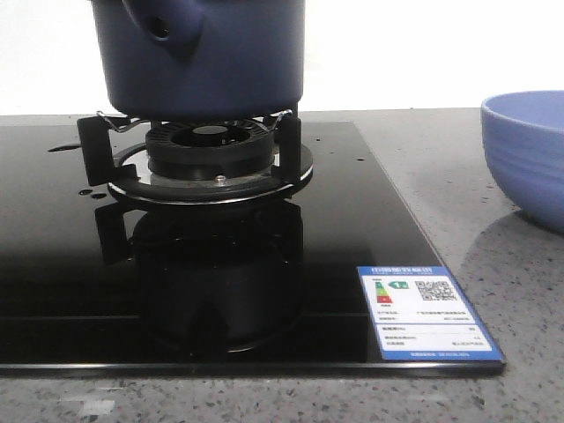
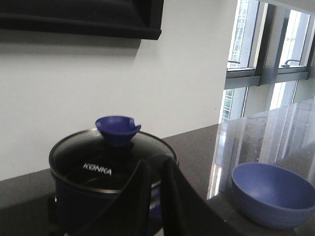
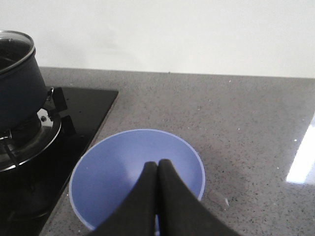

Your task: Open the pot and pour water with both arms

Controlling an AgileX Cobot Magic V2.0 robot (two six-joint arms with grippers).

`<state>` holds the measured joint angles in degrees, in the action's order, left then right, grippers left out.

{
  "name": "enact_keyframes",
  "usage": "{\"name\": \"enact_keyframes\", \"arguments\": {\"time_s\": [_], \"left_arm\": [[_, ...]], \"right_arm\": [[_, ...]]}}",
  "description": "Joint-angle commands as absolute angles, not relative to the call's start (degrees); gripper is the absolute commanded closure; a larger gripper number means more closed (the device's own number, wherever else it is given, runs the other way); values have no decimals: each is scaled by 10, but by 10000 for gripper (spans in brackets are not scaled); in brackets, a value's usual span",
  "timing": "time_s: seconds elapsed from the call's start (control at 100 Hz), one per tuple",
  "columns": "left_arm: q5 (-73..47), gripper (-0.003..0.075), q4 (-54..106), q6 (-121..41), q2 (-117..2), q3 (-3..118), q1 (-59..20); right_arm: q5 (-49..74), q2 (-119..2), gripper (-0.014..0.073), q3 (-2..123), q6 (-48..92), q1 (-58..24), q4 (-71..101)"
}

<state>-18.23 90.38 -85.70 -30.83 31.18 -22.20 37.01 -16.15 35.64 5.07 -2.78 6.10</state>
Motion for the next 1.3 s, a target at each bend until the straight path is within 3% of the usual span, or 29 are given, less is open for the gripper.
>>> {"name": "enact_keyframes", "arguments": {"time_s": [0.0,0.25,1.08,1.29], "left_arm": [[-173,741,920,-849,-273,283,-222],[-173,741,920,-849,-211,203,-222],[-176,741,924,-850,-212,199,-222],[-100,741,735,-822,-199,201,-213]], "right_arm": [[299,-115,658,329,58,-30,56],[295,-28,658,280,58,-30,56],[321,-27,658,280,58,-30,61],[321,-27,658,280,58,-30,61]]}}
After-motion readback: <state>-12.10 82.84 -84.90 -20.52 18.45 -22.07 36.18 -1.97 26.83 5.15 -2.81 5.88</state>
